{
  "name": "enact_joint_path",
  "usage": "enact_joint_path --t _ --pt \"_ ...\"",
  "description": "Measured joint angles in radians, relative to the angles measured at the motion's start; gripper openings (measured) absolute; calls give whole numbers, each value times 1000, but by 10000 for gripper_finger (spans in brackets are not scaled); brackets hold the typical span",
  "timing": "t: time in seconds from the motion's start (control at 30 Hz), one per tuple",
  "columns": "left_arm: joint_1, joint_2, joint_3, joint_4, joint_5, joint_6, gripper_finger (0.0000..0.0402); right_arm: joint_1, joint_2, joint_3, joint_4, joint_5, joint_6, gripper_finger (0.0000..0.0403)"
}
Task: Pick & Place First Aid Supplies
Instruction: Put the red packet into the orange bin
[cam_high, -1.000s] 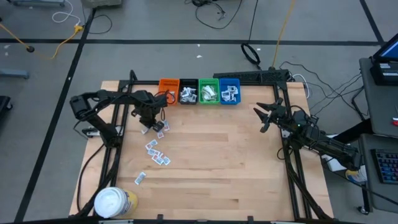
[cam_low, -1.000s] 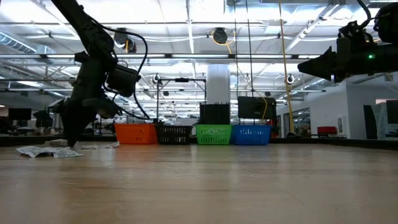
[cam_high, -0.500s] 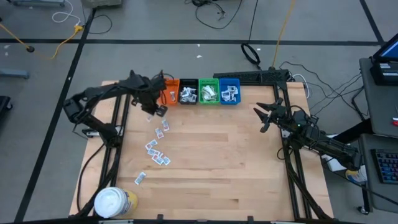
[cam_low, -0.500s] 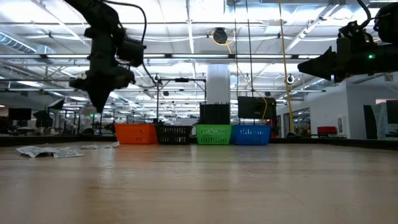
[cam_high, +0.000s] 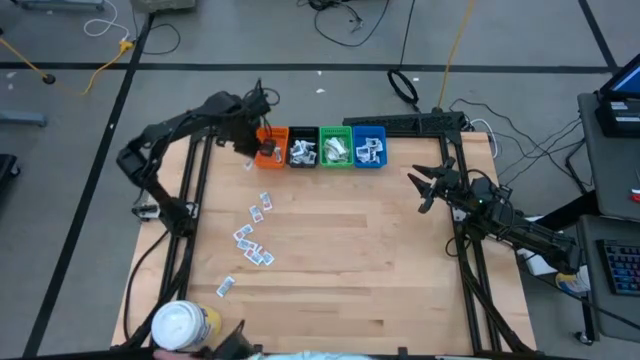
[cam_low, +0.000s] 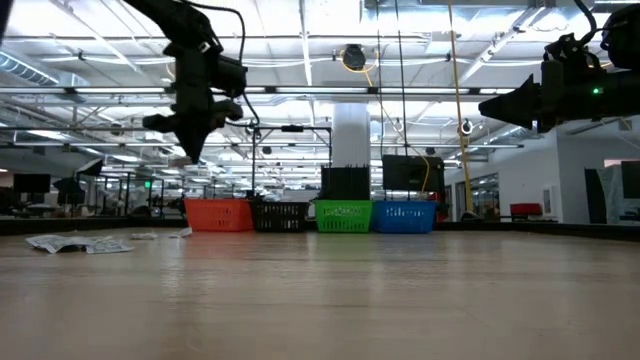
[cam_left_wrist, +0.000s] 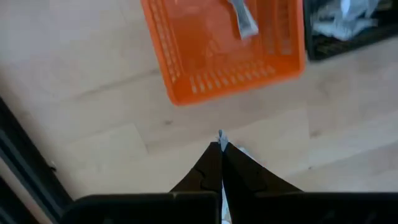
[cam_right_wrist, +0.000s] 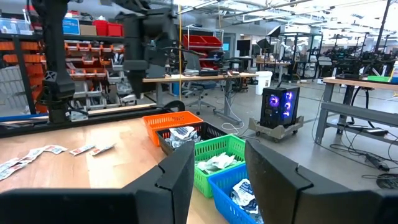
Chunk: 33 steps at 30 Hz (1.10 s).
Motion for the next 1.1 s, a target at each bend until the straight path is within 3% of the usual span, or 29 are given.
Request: enact_joint_path --t 0.43,0.6,0.83,1.1 --pt "105 248 359 -99 -10 78 3 0 0 0 0 0 0 139" --pt "109 298 364 -57 -78 78 3 0 0 0 0 0 0 139" --pt "93 400 362 62 -81 54 3 0 0 0 0 0 0 139" --pt "69 508 361 88 -92 35 2 0 0 0 0 0 0 139"
